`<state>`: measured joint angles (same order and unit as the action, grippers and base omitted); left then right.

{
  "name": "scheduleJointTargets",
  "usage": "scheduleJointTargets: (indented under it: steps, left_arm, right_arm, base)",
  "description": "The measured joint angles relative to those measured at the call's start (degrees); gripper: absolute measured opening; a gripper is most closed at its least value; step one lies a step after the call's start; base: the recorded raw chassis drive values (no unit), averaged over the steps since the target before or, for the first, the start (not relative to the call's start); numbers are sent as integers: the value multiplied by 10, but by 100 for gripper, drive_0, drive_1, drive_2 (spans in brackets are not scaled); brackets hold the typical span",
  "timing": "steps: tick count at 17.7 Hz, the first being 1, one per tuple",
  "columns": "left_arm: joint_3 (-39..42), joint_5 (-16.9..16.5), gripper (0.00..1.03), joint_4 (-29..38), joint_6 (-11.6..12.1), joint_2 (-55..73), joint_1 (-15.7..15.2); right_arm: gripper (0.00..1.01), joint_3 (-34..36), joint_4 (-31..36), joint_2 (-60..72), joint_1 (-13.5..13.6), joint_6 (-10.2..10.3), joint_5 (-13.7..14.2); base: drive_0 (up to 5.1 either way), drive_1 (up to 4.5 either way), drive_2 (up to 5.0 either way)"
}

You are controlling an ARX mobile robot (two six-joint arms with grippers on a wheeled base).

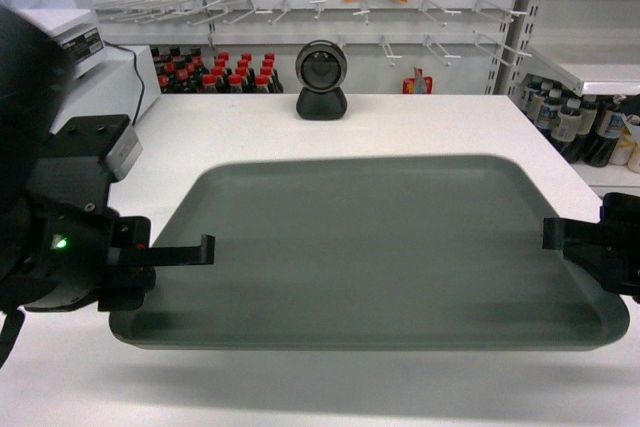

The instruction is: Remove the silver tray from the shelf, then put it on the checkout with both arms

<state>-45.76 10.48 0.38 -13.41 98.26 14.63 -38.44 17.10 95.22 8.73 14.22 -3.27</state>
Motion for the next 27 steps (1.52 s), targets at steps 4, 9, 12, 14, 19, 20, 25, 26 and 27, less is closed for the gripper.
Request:
scheduleJointTargets:
  steps: [4, 9, 12, 14, 19, 20, 25, 26, 27]
  left_arm:
    - [-219, 41, 3, -60, 10, 111, -34]
    - [-321, 37, 3, -22, 49, 247, -31]
    - [-328, 37, 3, -51, 12, 272, -28]
    - [-336, 30, 3, -66, -6, 284, -27]
    - [-364, -4, 28, -102, -73, 311, -24]
    - [-367, -5, 34, -103, -75, 313, -23]
    - [-332, -25, 93, -25, -77, 223, -43]
    - [-311, -15, 100, 7, -80, 169, -49]
    - [-300, 6, 97, 17, -89, 107, -56]
  right_arm:
    - [3, -188, 17, 142, 32, -33, 2]
    - [3, -324, -16, 314, 31, -50, 35]
    - [3, -359, -40, 356, 31, -75, 49]
    - [3, -369, -55, 360, 32, -79, 57]
    - [26, -390, -125, 369, 33, -62, 61]
    - [31, -390, -125, 373, 33, -55, 63]
    - [91, -320, -54, 249, -25, -15, 2]
    - [100, -298, -36, 197, -40, -10, -16]
    - [97, -283, 25, 161, -48, -14, -3]
  base:
    - [0, 0, 0]
    - [0, 0, 0]
    - [0, 0, 0]
    - [0, 0, 0]
    - [0, 0, 0]
    - [0, 0, 0]
    - [0, 0, 0]
    - [0, 0, 0]
    - [0, 0, 0]
